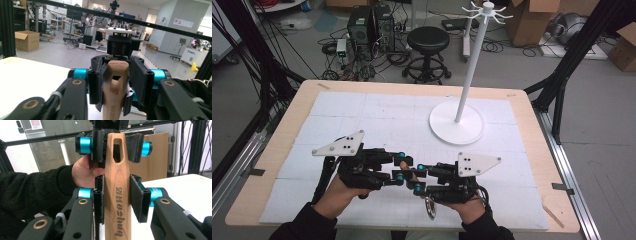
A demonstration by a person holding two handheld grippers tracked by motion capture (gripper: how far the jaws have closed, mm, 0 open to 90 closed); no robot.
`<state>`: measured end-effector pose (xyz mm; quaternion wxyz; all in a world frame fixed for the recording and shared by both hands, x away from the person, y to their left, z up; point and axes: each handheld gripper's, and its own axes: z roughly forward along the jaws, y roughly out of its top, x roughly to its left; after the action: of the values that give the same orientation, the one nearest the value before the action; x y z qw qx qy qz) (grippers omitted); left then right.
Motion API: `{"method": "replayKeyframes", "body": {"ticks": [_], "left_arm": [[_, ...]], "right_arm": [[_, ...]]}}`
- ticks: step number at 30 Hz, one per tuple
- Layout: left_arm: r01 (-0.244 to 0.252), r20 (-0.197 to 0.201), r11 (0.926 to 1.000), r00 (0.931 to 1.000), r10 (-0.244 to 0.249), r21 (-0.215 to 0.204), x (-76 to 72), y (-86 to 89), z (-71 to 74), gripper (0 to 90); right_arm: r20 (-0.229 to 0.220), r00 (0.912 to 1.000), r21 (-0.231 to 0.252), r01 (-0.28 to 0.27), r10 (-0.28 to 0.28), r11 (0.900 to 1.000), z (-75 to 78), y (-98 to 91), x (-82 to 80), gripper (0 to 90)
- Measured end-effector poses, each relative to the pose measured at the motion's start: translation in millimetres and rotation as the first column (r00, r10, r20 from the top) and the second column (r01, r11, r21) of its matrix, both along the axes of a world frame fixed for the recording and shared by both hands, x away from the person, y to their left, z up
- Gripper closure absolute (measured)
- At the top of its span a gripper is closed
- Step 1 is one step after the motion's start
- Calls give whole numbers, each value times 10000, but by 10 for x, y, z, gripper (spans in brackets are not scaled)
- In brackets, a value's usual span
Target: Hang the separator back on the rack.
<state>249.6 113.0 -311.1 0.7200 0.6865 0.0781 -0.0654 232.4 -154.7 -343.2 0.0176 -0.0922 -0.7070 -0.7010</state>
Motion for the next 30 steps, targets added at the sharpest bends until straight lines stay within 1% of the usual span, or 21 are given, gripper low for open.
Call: {"method": "replayKeyframes", "body": {"ticks": [3, 8, 11, 12, 14, 15, 16, 19, 20, 23, 24, 27, 29, 30], "left_arm": [[17, 47, 10000, 10000, -17, 17, 1, -3, -5, 693], [-79, 13, 9999, 10000, 79, 85, -5, -1, 0, 704], [-173, 5, 9997, 9999, 173, 181, -12, 1, 3, 706], [-306, -36, 9992, 9995, 307, 268, -25, 2, 13, 707], [-334, -104, 9990, 9994, 337, 282, -27, 3, 18, 708], [-340, -290, 9986, 9990, 352, 416, -25, 3, 34, 708], [-351, -323, 9982, 9988, 367, 489, -25, 2, 45, 708], [-433, -211, 9969, 9988, 448, 654, -36, -15, 84, 709], [-478, -117, 9961, 9987, 488, 746, -43, -27, 102, 710], [-551, -66, 9940, 9984, 560, 940, -57, -63, 137, 710], [-588, -78, 9936, 9982, 599, 969, -60, -73, 149, 710], [-716, -33, 9921, 9974, 723, 1032, -61, -77, 196, 711], [-907, 65, 9896, 9959, 906, 1112, -66, -66, 234, 711], [-988, 73, 9886, 9951, 987, 1136, -69, -59, 249, 710]], "right_arm": [[-46, 10000, 15, -38, 38, 10000, 0, 3, -3, 671], [-92, 9999, 5, -104, 104, 9999, -3, 5, 4, 671], [-205, 9997, -28, -142, 141, 9999, -8, 5, 14, 671], [-280, 9995, -17, -159, 159, 9999, -12, 7, 23, 670], [-351, 9991, 31, -240, 241, 9997, -14, 12, 28, 669], [-388, 9989, 16, -266, 267, 9996, -14, 13, 30, 669], [-447, 9986, 31, -282, 283, 9996, -16, 15, 33, 668], [-519, 9982, 74, -306, 310, 9995, -17, 18, 37, 667], [-525, 9981, 95, -313, 318, 9995, -16, 18, 38, 666], [-522, 9980, 124, -351, 357, 9993, -8, 13, 41, 656], [-551, 9978, 109, -367, 373, 9993, -8, 9, 44, 646], [-757, 9967, -23, -280, 278, 9996, -18, 0, 60, 579], [-805, 9966, -144, -191, 179, 9997, -24, 6, 57, 521], [-728, 9973, -179, -95, 82, 9998, -25, 11, 55, 496]]}}
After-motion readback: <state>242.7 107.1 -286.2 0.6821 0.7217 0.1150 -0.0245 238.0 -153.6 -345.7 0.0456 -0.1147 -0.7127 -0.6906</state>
